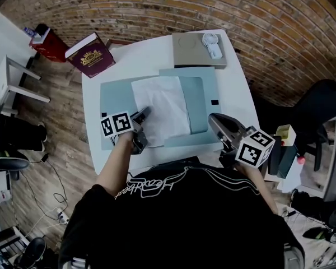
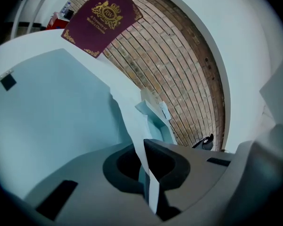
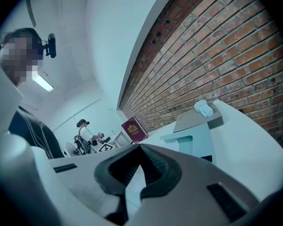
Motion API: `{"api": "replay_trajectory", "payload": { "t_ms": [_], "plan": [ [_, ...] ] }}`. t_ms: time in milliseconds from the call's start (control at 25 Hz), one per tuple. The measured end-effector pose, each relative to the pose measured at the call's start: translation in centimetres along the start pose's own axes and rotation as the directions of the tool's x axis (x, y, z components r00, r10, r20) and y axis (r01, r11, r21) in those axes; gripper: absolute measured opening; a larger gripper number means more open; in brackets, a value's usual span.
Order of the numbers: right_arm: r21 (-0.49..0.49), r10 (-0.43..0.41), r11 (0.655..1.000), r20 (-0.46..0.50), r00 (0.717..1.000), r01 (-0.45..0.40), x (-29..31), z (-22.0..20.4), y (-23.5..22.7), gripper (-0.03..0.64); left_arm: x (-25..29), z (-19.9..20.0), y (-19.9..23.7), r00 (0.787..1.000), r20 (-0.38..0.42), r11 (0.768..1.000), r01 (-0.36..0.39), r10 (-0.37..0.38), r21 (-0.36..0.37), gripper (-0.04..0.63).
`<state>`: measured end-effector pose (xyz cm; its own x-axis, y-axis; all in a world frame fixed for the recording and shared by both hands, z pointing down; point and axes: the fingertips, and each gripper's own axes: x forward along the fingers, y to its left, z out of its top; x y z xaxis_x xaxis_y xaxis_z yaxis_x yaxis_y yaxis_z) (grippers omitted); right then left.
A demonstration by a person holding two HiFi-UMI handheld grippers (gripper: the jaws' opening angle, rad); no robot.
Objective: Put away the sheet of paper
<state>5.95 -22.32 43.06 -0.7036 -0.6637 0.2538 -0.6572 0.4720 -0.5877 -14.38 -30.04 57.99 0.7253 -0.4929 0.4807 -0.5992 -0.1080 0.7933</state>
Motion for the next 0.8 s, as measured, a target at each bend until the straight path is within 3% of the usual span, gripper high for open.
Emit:
{"api": "replay_trajectory", "payload": {
  "t_ms": [800],
  "plan": [
    [-0.022,0.023,1.0,0.007,1.0,-0.022,-3.8,2.8,-4.1,0.002,8.1,-2.8,-4.3,0.993,-0.112,0.998,-0.04,0.046,0.057,0.031]
  ]
}}
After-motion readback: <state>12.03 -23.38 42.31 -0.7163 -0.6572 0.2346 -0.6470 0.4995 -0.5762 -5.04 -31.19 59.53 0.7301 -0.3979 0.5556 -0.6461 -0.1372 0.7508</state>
